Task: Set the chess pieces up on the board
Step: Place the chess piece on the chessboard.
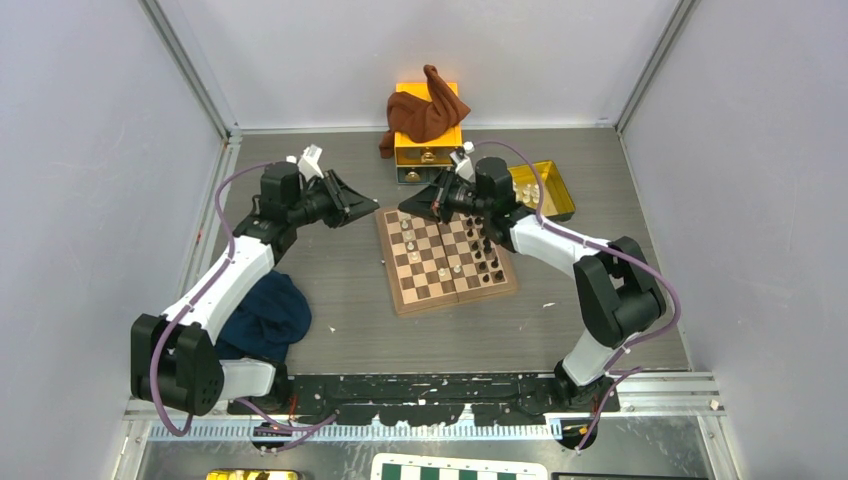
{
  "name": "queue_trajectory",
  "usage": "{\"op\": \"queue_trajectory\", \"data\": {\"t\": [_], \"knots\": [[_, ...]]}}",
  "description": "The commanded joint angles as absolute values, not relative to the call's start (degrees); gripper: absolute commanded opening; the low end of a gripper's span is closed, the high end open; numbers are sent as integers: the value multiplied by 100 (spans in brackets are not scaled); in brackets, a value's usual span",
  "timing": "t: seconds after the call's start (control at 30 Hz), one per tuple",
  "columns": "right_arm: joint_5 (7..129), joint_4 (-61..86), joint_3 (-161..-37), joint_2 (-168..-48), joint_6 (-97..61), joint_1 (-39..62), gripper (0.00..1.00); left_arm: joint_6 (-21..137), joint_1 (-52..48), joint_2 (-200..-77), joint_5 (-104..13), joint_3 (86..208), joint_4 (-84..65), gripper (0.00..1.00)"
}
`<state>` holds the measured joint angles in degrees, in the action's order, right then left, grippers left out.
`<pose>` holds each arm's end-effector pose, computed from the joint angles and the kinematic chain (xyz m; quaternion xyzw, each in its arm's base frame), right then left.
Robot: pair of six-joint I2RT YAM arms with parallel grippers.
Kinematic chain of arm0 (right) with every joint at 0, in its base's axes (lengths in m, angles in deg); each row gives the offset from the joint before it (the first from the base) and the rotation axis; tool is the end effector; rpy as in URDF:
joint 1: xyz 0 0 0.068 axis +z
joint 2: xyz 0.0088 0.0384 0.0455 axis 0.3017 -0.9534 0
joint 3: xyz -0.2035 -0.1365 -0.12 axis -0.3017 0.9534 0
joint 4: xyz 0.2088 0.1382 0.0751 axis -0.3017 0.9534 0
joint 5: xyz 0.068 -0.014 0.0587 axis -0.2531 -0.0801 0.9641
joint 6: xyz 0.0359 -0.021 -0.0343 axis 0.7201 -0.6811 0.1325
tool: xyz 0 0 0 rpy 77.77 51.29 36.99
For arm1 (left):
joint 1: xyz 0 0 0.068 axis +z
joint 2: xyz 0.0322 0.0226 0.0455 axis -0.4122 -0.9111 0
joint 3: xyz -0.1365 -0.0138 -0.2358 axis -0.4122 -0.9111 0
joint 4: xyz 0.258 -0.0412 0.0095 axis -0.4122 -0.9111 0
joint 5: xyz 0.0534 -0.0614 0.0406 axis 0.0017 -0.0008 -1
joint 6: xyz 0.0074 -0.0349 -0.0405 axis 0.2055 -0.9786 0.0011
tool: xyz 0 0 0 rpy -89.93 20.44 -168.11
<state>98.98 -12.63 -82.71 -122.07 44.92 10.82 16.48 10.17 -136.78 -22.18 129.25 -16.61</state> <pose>0.3207 0.1988 0.2619 0.0589 0.7570 0.6200 0.1979 0.2780 -0.0896 0.3004 -0.1296 0.8103 -0.4806 0.3093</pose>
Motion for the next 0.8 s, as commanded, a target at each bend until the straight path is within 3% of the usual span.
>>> {"op": "queue_trajectory", "data": {"t": [0.0,0.33,0.57,0.77], "knots": [[9999,-927,-8409,-11852,4029,1090,1,1935,1037,-13596,-1882,12936,-1340,3],[9409,1062,-8945,-11549,2218,1091,2,2909,1028,-13199,-2202,12863,-1968,0],[9193,2830,-9865,-11569,1084,1095,22,3683,840,-12690,-1892,12638,-1933,0],[9594,3699,-10645,-11820,749,1079,32,3738,758,-12752,-605,12801,-1906,0]]}}
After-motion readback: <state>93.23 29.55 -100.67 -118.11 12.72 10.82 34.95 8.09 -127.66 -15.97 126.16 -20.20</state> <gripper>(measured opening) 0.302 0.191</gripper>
